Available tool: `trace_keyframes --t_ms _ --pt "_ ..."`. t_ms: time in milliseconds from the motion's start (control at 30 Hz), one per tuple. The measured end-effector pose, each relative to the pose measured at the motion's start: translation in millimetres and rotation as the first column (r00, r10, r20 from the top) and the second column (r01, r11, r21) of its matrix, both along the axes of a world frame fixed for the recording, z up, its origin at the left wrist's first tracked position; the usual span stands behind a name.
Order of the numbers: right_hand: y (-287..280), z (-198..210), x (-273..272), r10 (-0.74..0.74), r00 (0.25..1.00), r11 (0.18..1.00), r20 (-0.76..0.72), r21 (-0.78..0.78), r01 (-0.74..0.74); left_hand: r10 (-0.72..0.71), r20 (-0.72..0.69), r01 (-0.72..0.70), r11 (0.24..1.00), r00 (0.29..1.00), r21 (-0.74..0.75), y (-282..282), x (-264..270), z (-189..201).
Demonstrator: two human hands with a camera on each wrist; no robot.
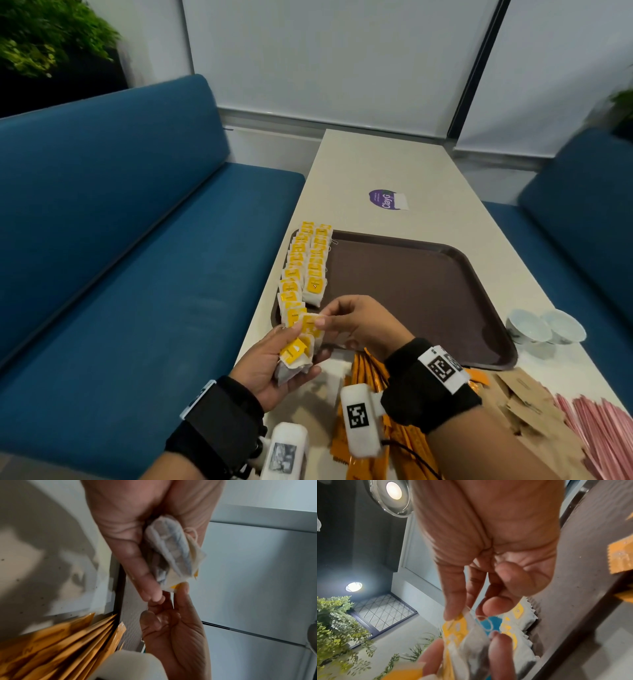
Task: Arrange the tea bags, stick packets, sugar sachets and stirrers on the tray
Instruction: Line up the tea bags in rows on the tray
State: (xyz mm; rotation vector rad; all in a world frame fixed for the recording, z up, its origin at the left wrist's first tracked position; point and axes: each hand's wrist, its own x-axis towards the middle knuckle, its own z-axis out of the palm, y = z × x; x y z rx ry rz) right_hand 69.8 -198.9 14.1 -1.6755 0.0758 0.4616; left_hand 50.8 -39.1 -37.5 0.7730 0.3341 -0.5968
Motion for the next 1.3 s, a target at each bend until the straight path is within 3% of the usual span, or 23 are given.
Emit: trace_keyframes --t_ms 267,500,633,800,933,1000,1067,1233,1300 --pt "2.2 -6.5 8.2 -0.074 0.995 0.997 0.071 0.027 0.072 0.098 -0.017 -0.098 0.995 0.995 0.027 8.2 3.7 -2.6" --pt "1.6 -11.9 51.4 -0.178 0.968 0.917 0.176 -0.326 0.228 0.116 -0.019 -0.115 0.992 0.993 0.041 14.9 10.0 -5.8" --pt "10.7 -27.3 81.3 -0.101 0.994 0.867 0.047 -0.486 0.111 0.124 -0.021 -0.123 0.991 0.992 0.044 14.7 13.7 -8.0" --pt "20.4 -37.2 101.2 -0.065 0.996 0.832 -0.061 -0.554 0.021 0.101 -0.014 -0.1 0.993 0.995 0.056 14.6 14.7 -6.8" --pt "24.3 -37.6 106.4 -0.09 0.991 0.839 -0.097 -0.543 0.023 0.075 -0.01 -0.074 0.994 0.997 0.081 16.7 16.0 -7.3" --pt "25.9 -36.6 109.8 -0.055 0.98 0.849 -0.191 -0.525 -0.055 0.069 -0.019 -0.067 0.994 0.997 0.081 17.8 17.7 -8.8" --pt "26.6 -35.0 108.4 -0.099 0.97 0.874 -0.223 -0.485 -0.022 0.065 -0.019 -0.063 0.995 0.998 0.082 18.4 19.7 -10.2" --pt "10.5 -33.6 93.9 -0.241 0.97 0.899 0.033 -0.369 0.236 0.036 -0.004 -0.035 0.996 0.999 0.083 17.2 23.8 -10.2" --pt "5.5 -23.4 80.9 -0.179 0.978 0.908 0.108 -0.365 0.206 0.018 -0.001 -0.018 0.997 1.0 0.081 15.1 24.5 -9.5"
